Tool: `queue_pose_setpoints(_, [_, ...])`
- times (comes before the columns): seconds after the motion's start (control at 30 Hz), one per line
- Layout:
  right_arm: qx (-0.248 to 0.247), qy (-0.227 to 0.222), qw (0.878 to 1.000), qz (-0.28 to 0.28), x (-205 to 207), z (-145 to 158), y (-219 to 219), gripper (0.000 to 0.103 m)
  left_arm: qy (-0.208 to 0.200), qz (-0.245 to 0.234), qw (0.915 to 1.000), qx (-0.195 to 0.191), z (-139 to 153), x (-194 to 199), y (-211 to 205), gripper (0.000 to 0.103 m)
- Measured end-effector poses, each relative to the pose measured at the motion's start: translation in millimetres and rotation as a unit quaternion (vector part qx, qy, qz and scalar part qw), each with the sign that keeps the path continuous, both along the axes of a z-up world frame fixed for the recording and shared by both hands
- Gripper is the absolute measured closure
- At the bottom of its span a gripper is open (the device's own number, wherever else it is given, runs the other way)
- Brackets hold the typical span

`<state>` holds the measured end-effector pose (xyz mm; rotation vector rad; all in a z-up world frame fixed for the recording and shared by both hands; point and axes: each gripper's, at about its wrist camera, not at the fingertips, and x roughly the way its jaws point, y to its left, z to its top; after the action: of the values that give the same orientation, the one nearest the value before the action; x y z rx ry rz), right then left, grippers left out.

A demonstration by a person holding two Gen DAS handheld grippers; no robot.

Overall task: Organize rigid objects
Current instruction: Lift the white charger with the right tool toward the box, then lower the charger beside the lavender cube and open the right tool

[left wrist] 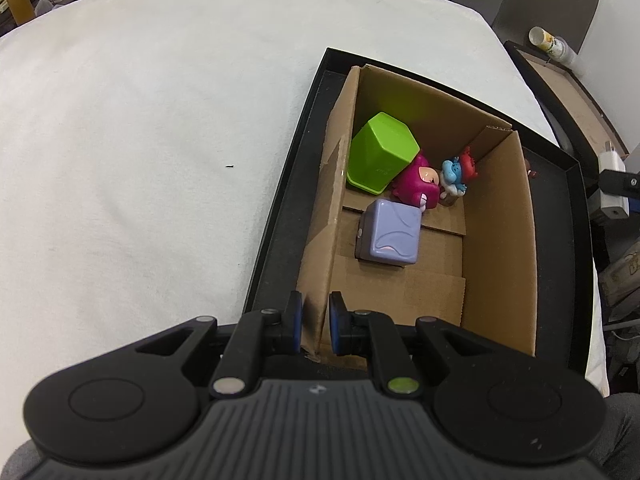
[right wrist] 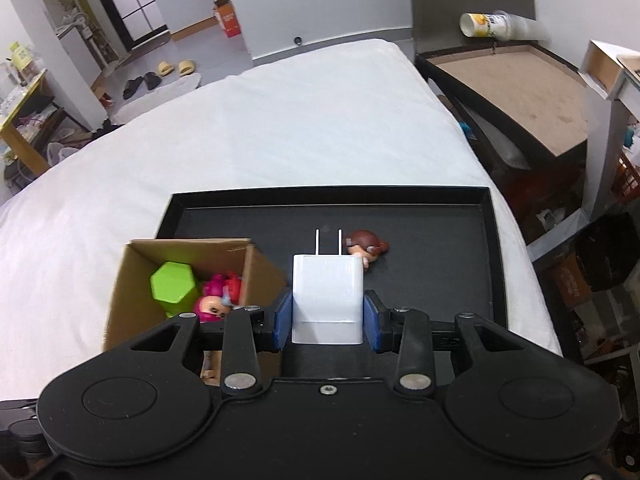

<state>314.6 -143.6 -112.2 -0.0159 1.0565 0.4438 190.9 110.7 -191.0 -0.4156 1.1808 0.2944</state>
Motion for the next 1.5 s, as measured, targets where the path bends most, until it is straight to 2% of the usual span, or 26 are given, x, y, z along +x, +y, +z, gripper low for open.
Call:
queue_pose_setpoints(0.4, [0.008, -0.011, 0.999, 0.04, -18.4, 19.2, 36.8, 0.067, -0.006, -0.005, 0.9999, -0.008, 0.7, -3.0, 2.4, 0.09])
queue_pose_setpoints(0.8, [0.003, -0.009, 0.998, 0.062, -27.6, 22.0, 60.0, 0.067, -0.006, -0.003, 0.9999, -0.014, -1.0, -2.8, 4.3, 0.09])
queue_pose_setpoints(1.5, [-0.051, 0.025, 0.994, 0.094, -42.3, -15.8, 108.5, 0.066, -0.015, -0.005, 0.9993, -0.034, -4.2, -4.8, 12.2, 0.09])
